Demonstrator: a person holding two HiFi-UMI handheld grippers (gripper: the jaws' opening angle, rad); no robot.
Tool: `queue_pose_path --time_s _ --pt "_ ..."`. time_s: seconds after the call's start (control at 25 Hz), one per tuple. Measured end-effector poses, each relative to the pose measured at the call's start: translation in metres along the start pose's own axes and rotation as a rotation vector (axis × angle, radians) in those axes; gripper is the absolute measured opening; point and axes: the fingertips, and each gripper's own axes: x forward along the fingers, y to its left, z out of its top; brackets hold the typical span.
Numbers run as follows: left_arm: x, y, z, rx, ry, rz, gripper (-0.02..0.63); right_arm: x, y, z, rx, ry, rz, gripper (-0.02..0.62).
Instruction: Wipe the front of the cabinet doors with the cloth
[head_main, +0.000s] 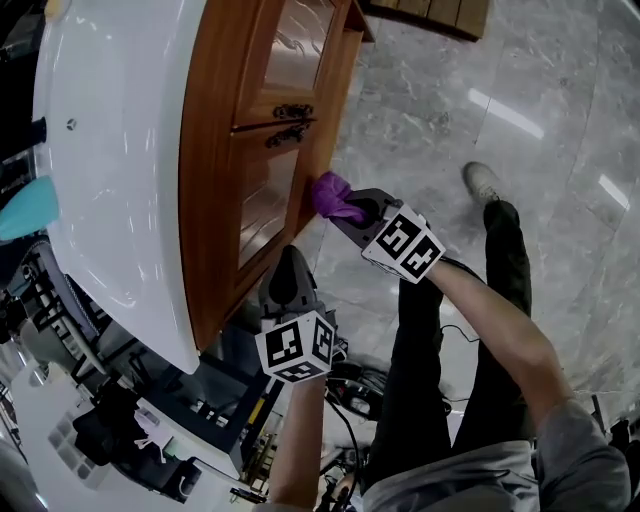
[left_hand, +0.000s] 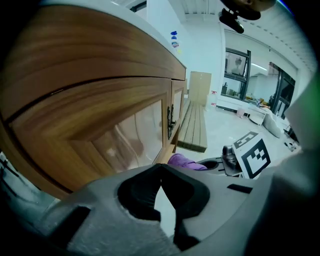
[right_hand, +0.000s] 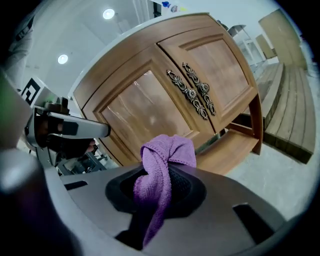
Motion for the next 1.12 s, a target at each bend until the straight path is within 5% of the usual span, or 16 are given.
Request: queue_pose_path --time_s 1.12 --pt "0.024 0.015 -0.021 0.015 0.037 -0.087 0.008 0.082 -0.014 -0.026 0.069 0.074 -0.063 0.061"
